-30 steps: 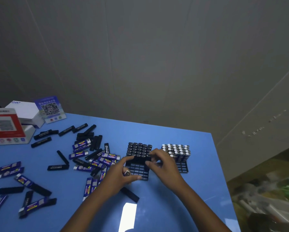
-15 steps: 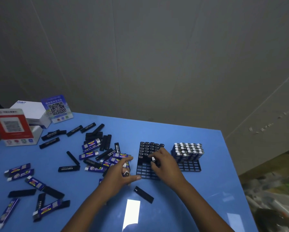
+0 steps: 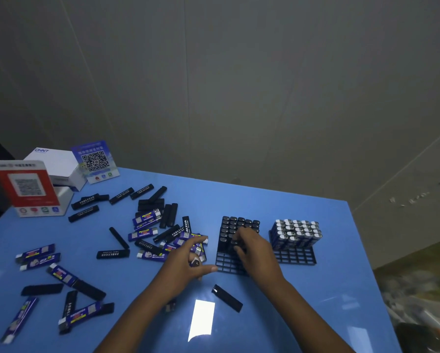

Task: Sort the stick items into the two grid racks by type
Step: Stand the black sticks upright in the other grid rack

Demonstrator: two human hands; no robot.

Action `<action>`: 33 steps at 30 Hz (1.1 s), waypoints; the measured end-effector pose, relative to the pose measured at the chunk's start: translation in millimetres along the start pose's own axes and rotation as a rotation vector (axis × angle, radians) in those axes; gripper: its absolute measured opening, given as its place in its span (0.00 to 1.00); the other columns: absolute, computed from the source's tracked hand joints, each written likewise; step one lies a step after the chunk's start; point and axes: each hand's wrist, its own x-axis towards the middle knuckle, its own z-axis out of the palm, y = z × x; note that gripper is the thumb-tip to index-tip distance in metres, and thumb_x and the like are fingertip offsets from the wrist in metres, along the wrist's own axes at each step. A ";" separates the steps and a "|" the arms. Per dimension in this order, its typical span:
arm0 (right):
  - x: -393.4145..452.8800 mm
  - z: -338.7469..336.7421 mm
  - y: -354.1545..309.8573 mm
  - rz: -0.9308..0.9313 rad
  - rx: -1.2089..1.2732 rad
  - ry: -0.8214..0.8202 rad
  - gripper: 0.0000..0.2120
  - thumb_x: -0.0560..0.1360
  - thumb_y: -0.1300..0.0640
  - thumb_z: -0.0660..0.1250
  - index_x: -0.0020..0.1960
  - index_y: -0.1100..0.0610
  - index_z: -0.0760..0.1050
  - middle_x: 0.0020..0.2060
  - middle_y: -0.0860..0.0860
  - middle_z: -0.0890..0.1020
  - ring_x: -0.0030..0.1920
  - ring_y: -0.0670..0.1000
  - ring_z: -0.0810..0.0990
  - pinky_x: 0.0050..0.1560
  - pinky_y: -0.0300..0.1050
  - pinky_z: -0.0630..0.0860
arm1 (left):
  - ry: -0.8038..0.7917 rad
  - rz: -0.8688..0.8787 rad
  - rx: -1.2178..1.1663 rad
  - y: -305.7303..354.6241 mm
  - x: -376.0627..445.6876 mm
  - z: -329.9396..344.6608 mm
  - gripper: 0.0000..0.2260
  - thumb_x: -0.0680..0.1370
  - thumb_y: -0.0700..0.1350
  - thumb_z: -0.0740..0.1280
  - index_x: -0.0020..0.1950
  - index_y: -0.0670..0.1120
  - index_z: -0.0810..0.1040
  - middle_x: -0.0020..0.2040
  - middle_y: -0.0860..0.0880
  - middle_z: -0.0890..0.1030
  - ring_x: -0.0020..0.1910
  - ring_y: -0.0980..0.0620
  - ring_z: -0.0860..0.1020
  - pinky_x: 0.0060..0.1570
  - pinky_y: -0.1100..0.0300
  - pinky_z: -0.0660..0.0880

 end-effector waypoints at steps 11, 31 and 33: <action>3.9 7.3 -3.3 -0.042 -0.291 -0.002 0.10 0.72 0.68 0.66 0.45 0.55 0.70 0.41 0.51 0.74 0.35 0.56 0.73 0.30 0.47 0.67 | -0.011 0.015 -0.036 3.6 -2.9 2.9 0.32 0.65 0.47 0.80 0.67 0.56 0.73 0.30 0.47 0.78 0.28 0.58 0.74 0.35 0.64 0.73; -20.7 -80.5 16.3 0.085 0.687 -0.211 0.03 0.73 0.59 0.76 0.46 0.57 0.84 0.42 0.53 0.85 0.40 0.46 0.78 0.45 0.40 0.77 | -0.069 0.038 -0.105 54.6 1.6 69.7 0.33 0.64 0.37 0.81 0.65 0.53 0.74 0.33 0.41 0.83 0.31 0.52 0.79 0.36 0.61 0.74; -28.8 -93.2 19.9 0.053 0.690 -0.248 0.05 0.72 0.59 0.77 0.46 0.58 0.84 0.41 0.54 0.85 0.40 0.45 0.79 0.44 0.38 0.76 | -0.078 0.046 -0.091 63.1 4.3 85.1 0.34 0.63 0.35 0.81 0.64 0.53 0.74 0.34 0.42 0.83 0.29 0.52 0.76 0.33 0.59 0.74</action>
